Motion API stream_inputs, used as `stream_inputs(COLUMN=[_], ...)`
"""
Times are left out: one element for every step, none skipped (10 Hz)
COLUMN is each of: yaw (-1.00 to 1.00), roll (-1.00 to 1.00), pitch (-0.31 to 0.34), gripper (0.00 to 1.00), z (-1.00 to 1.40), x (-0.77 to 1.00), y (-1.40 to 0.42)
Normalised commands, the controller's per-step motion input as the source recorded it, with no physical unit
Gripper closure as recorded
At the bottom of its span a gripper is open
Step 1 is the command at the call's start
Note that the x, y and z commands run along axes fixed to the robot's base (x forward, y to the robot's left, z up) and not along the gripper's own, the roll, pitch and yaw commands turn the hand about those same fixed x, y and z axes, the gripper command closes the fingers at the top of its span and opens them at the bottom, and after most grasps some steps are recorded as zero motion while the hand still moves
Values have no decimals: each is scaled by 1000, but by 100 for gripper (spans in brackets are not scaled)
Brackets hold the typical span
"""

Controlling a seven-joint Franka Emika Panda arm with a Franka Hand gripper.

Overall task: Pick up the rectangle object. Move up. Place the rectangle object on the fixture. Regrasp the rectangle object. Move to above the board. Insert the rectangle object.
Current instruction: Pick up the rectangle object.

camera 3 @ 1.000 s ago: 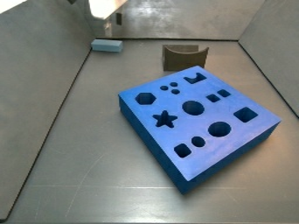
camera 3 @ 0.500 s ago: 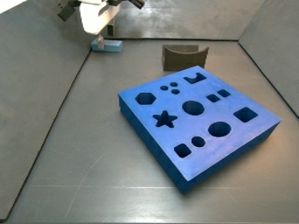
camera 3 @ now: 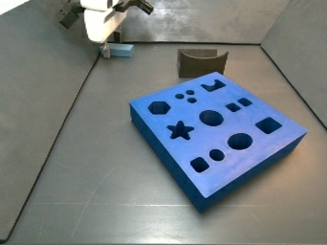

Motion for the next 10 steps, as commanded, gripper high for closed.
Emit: stream_inputs(yaw=[0,0,0,0,0,0,0,29,43,0], roll=[-217,0,0,0,0,23,-160,-483,-463,-314], pitch=[-89,0,-29,-286,-63,0,0,100,114,-3], gripper=[0,0,0,0,0,0,0,0,0,0], z=[-769,-71,-103,-983,-409,0,-294,-677,-691,-51], x=[0,0,0,-126,0,0,60,300,294,0], y=[77,0,0,0,0,0,40,563,571,149])
